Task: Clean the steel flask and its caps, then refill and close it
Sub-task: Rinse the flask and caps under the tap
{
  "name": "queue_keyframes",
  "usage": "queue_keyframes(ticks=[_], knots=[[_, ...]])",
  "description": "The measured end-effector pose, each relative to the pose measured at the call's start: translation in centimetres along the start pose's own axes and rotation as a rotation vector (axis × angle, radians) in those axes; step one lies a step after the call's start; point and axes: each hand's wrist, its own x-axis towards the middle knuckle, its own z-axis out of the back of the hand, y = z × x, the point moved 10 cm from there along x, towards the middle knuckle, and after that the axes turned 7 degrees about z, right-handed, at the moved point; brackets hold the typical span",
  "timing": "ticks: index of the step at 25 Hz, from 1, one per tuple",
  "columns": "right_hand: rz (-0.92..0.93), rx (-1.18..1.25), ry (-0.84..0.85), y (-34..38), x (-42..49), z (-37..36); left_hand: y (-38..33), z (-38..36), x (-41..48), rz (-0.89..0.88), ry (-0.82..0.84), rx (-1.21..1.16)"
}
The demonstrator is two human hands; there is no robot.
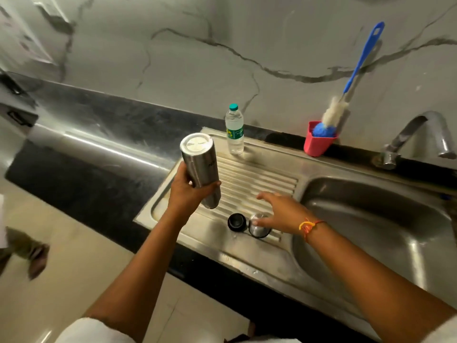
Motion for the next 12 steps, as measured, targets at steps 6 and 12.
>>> queue_keyframes(ticks=[6,12], knots=[[0.050,-0.101,0.097,-0.1,0.7,-3.1,3.9,2.1,-2.8,0.068,-0.108,-0.025],[0.063,-0.156,0.080,-0.8,1.0,-4.0,6.4,2.0,-3.9,0.122,-0.108,-0.020]])
